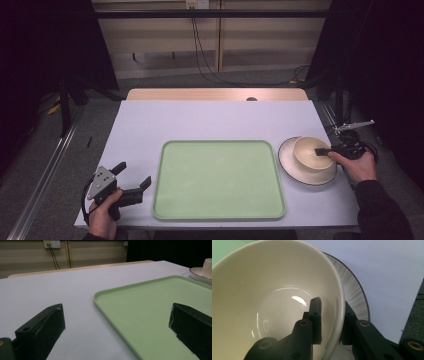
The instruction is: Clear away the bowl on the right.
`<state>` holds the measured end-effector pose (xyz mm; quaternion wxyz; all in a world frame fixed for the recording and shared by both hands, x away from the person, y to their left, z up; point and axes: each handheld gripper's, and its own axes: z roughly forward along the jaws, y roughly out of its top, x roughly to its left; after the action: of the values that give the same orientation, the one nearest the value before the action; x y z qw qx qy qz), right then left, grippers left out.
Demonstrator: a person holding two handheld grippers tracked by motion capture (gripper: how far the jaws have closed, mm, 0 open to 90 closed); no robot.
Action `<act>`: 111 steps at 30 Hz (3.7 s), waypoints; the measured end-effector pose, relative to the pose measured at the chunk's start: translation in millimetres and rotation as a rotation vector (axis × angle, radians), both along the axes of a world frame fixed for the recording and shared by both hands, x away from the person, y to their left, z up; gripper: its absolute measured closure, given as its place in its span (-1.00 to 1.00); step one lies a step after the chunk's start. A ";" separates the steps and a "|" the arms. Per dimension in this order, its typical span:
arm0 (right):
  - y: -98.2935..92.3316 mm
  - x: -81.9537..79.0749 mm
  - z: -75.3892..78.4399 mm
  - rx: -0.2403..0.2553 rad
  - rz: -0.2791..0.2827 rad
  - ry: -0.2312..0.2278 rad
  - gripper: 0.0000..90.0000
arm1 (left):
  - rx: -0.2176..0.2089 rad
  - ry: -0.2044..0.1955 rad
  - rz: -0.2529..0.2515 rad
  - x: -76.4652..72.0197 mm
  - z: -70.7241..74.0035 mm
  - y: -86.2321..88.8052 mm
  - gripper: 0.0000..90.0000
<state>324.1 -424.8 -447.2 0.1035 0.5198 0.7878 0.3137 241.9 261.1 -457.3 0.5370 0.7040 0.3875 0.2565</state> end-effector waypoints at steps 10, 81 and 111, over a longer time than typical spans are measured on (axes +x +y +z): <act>3.2 1.7 2.1 -0.005 -0.049 0.029 0.82 | 0.004 0.004 -0.005 0.0 -0.2 0.2 -0.99; -4.1 -3.6 21.6 0.168 -0.066 0.011 0.87 | -0.004 -0.001 -0.005 -0.4 0.1 0.4 -0.99; 19.9 -5.4 49.9 0.231 0.012 -0.060 0.86 | -0.001 0.000 -0.003 -0.2 0.1 0.4 -0.99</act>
<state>318.7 -404.8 -397.2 0.0647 0.5138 0.7461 0.4185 241.7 261.5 -457.2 0.5377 0.7043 0.3866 0.2557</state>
